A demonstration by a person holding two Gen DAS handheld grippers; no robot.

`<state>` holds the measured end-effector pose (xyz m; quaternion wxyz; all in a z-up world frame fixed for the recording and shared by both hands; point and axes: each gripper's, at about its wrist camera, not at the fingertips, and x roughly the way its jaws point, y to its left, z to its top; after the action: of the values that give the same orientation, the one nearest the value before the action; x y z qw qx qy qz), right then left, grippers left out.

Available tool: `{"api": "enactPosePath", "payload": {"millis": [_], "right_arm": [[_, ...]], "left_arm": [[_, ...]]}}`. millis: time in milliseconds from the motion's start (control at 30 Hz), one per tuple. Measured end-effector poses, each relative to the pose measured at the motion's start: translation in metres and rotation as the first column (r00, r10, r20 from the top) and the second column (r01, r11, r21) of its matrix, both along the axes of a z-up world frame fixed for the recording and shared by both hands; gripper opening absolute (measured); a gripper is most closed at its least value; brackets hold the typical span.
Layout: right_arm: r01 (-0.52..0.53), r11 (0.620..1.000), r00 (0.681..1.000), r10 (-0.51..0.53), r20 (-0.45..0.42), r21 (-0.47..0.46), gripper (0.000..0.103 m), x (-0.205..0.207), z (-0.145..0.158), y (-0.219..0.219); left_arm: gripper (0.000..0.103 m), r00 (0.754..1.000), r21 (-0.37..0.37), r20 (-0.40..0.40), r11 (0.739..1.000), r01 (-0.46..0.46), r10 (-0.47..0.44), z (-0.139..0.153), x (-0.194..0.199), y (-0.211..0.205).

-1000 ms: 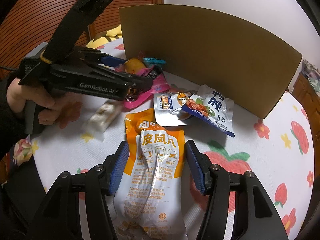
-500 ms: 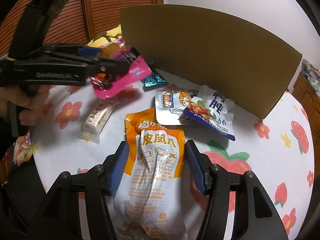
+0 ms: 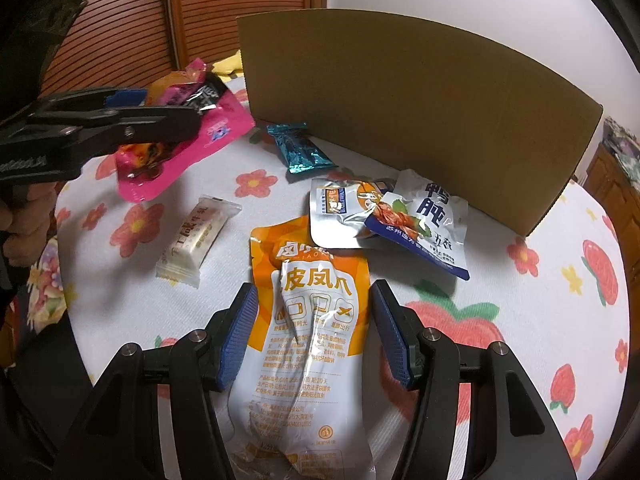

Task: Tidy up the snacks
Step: 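Grasp the orange chicken-feet pouch with the right tool while the left tool holds the candy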

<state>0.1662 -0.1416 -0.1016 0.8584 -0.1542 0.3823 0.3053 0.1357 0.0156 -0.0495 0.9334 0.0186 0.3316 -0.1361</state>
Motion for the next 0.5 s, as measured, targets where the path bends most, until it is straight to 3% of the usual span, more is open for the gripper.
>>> {"api": "enactPosePath", "payload": {"millis": [500], "right_arm": [[0.007, 1.000, 1.000, -0.007, -0.008, -0.021, 0.058, 0.004, 0.002, 0.009]], "left_arm": [[0.065, 1.000, 0.004, 0.014, 1.000, -0.006, 0.006, 0.000, -0.015, -0.002]]}}
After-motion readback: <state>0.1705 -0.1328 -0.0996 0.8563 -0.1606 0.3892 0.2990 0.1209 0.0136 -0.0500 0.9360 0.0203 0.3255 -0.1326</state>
